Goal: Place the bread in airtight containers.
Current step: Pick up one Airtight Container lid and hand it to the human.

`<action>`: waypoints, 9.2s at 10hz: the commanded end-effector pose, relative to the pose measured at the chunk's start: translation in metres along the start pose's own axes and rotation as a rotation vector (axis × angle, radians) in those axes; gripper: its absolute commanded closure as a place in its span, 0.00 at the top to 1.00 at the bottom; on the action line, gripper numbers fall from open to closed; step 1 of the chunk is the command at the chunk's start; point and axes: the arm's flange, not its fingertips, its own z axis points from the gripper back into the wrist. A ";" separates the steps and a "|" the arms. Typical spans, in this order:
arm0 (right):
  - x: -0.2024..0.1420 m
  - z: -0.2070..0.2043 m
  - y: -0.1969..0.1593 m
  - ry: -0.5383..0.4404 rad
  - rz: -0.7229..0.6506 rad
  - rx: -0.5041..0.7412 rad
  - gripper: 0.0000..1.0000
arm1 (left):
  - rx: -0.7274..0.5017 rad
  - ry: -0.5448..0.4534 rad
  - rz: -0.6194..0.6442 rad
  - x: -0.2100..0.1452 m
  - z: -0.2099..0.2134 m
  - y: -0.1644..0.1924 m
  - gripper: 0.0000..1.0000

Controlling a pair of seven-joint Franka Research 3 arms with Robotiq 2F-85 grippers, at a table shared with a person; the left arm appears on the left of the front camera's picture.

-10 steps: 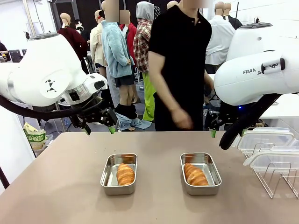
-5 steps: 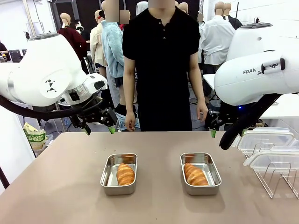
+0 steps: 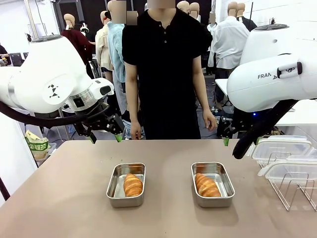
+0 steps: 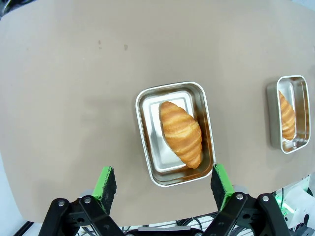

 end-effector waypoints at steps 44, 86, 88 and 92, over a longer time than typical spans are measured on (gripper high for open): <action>-0.021 -0.058 -0.197 0.013 1.517 0.233 1.00 | 0.009 -0.003 0.000 0.001 0.000 0.001 1.00; 0.028 0.163 -0.086 -0.380 1.900 -0.246 0.00 | 0.009 -0.003 0.000 0.001 0.000 0.001 1.00; 0.055 0.160 -0.062 -0.498 2.034 -0.257 0.00 | 0.009 -0.003 0.000 0.001 0.000 0.001 1.00; 0.114 0.151 -0.030 -0.599 2.120 -0.182 0.00 | 0.009 -0.003 0.000 0.001 0.000 0.001 1.00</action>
